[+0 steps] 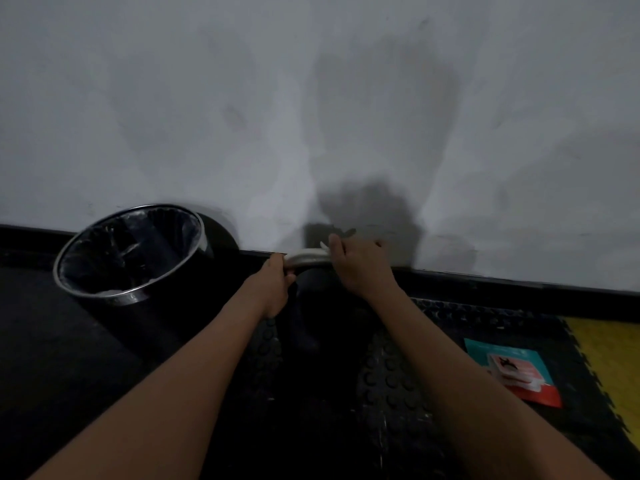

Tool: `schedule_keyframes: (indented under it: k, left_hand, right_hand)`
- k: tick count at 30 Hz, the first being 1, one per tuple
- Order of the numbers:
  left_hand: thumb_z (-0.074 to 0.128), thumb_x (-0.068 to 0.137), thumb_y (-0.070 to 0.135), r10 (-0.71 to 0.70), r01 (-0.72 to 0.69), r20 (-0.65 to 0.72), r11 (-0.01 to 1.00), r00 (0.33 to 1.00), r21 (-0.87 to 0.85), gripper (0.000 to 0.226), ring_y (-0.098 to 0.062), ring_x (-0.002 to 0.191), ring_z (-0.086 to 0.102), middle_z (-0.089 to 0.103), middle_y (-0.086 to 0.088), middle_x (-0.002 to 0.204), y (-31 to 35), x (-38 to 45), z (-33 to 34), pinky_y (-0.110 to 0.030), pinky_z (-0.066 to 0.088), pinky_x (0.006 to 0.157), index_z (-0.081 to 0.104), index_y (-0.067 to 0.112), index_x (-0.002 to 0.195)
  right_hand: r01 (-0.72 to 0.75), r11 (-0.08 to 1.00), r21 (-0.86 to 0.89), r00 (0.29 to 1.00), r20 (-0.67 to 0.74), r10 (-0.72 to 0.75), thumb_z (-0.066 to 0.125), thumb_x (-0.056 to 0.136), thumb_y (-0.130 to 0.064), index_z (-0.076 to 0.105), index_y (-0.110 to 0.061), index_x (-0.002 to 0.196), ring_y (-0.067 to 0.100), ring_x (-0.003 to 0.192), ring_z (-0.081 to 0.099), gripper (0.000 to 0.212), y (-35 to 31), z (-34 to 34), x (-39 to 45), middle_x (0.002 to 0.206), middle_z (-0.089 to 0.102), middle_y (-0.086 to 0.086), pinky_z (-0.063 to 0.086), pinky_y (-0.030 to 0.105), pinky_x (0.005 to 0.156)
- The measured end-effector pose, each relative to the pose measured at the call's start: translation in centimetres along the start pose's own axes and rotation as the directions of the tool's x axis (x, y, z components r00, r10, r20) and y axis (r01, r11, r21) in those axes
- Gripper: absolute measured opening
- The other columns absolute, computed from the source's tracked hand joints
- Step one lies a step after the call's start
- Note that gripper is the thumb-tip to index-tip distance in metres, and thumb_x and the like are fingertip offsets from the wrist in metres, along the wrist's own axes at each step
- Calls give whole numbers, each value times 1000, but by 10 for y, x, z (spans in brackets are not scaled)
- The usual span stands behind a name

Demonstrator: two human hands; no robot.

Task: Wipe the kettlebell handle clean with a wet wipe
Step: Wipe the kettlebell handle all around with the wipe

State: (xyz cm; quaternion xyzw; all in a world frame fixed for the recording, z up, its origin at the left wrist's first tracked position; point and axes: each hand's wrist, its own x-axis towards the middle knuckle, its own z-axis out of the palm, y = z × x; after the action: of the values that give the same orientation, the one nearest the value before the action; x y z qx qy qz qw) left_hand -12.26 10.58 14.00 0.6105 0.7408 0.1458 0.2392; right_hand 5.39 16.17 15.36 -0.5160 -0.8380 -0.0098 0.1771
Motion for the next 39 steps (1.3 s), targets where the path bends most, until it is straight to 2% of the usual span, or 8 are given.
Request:
schedule_keyframes:
  k: [8,12,17,21,24,29,33,39]
  left_hand:
    - [45,100,28,-3,3,-11,1000,1000,7,42,-41,119,53,44,-18,142,4,0,3,-41,42,99,33,11,136]
    - [44,100,29,-8,8,0,1000,1000,6,42,-41,119,53,44,-17,143,2,0,1,-42,42,100,32,11,137]
    - [44,100,29,-2,2,-1,1000,1000,19,43,-42,120,52,42,-18,145,1,1,2,-42,42,98,32,10,136]
    - [44,100,29,5,-5,-5,1000,1000,20,44,-40,118,53,42,-17,145,0,2,2,-43,43,98,31,12,138]
    - [45,99,29,1,-1,3,1000,1000,16,42,-41,117,54,44,-18,143,0,2,2,-43,43,98,32,11,135]
    - [44,99,32,-12,12,8,1000,1000,-3,40,-40,116,54,47,-18,140,0,1,2,-43,43,97,33,13,132]
    - [44,99,32,-5,5,11,1000,1000,12,40,-41,116,54,45,-17,142,-2,1,1,-42,43,96,33,13,133]
    - [43,100,31,-2,2,4,999,1000,37,43,-42,116,54,41,-17,145,0,3,2,-43,44,95,31,12,136]
  right_hand:
    - [-114,962,249,917,-345,198,30,95,-33,52,-27,85,17,85,50,25,14,33,-38,83,56,-9,26,32,80]
    - [-311,936,167,949,-2,316,23,91,-32,56,-17,98,31,98,60,37,20,19,-22,96,64,8,36,40,90]
    - [13,998,-66,932,363,12,42,94,-17,46,-3,115,43,106,57,26,11,-10,14,117,58,26,48,50,89]
    - [108,993,-42,994,40,-106,37,96,-18,55,-7,99,38,85,64,21,-4,-5,1,95,66,18,47,47,78]
    - [-32,952,305,965,-238,108,38,96,-29,55,-20,75,29,78,62,29,0,7,-20,77,67,6,43,42,79]
    - [-378,903,205,908,270,319,43,95,-24,52,-14,118,38,113,53,27,28,9,-21,121,57,17,37,51,97]
    - [-197,976,95,898,416,141,54,87,-20,51,-8,110,42,107,58,27,24,-8,8,116,59,25,46,51,92]
    - [-49,999,15,997,-53,50,29,97,-28,58,-17,87,31,84,61,32,-15,-1,-4,87,66,8,39,40,76]
